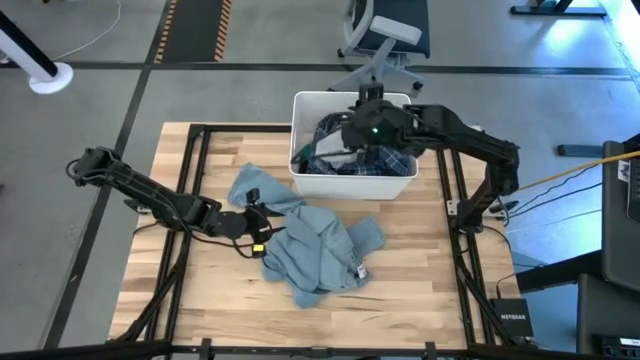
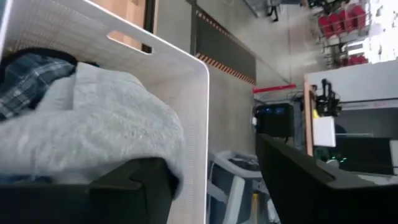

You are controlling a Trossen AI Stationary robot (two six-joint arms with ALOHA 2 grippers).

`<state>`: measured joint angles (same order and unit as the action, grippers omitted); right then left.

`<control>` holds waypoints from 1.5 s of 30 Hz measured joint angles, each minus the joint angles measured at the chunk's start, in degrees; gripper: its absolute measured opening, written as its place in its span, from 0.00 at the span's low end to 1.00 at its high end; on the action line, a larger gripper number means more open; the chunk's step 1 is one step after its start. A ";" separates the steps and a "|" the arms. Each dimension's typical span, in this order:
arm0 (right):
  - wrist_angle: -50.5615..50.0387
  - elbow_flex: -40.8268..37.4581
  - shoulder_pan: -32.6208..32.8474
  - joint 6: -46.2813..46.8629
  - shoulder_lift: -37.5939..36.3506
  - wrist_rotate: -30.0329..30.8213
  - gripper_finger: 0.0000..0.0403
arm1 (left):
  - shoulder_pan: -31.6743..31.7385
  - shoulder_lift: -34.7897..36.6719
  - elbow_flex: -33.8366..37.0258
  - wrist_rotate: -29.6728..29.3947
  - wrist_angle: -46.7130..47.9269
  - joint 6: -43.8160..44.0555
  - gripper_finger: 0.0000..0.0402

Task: Sort clothes
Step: Put the gray underwear into the white laundry bin, then put the blue pants into the white laundry bin

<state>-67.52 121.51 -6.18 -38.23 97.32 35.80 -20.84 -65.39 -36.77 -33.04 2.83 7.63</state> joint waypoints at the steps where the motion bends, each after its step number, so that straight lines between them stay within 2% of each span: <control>1: -0.23 0.37 0.66 0.02 0.00 0.55 0.56 | 0.00 0.00 0.00 0.00 0.02 0.30 0.39; 7: -0.66 0.82 2.62 -0.83 -0.02 3.50 0.56 | 0.00 0.00 0.00 0.00 0.04 0.95 0.39; 14: 0.51 -0.48 -0.24 -0.93 0.02 8.41 0.56 | 0.00 0.00 0.00 0.00 0.00 0.96 0.39; 16: -2.47 -0.85 -1.46 1.25 0.02 6.76 0.56 | 0.00 0.00 0.00 0.00 0.00 0.97 0.39; 20: -10.17 -2.16 -4.15 6.40 0.02 -4.51 0.56 | 0.00 0.00 0.00 0.00 0.00 0.95 0.39; 22: -12.76 -3.18 -4.50 7.96 0.02 -6.46 0.56 | 0.00 0.00 0.00 0.00 0.00 0.97 0.39; 28: -19.28 -3.82 -3.41 11.75 0.00 -4.42 0.56 | 0.00 0.00 0.00 0.00 0.00 0.97 0.39; 35: -22.51 -5.18 -2.82 18.74 -0.32 -7.06 0.56 | 0.00 0.00 0.00 0.00 0.04 1.27 0.39; 40: -22.35 -11.24 -3.04 21.40 -0.52 -7.80 0.56 | -0.02 0.00 0.00 0.00 0.06 1.39 0.39; 45: -21.42 -20.29 -5.02 20.83 -0.44 -3.38 0.56 | -0.07 0.00 0.00 0.00 0.07 1.39 0.39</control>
<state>-88.94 101.21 -11.19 -17.40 96.88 32.42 -20.91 -65.39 -36.77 -33.04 2.90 9.02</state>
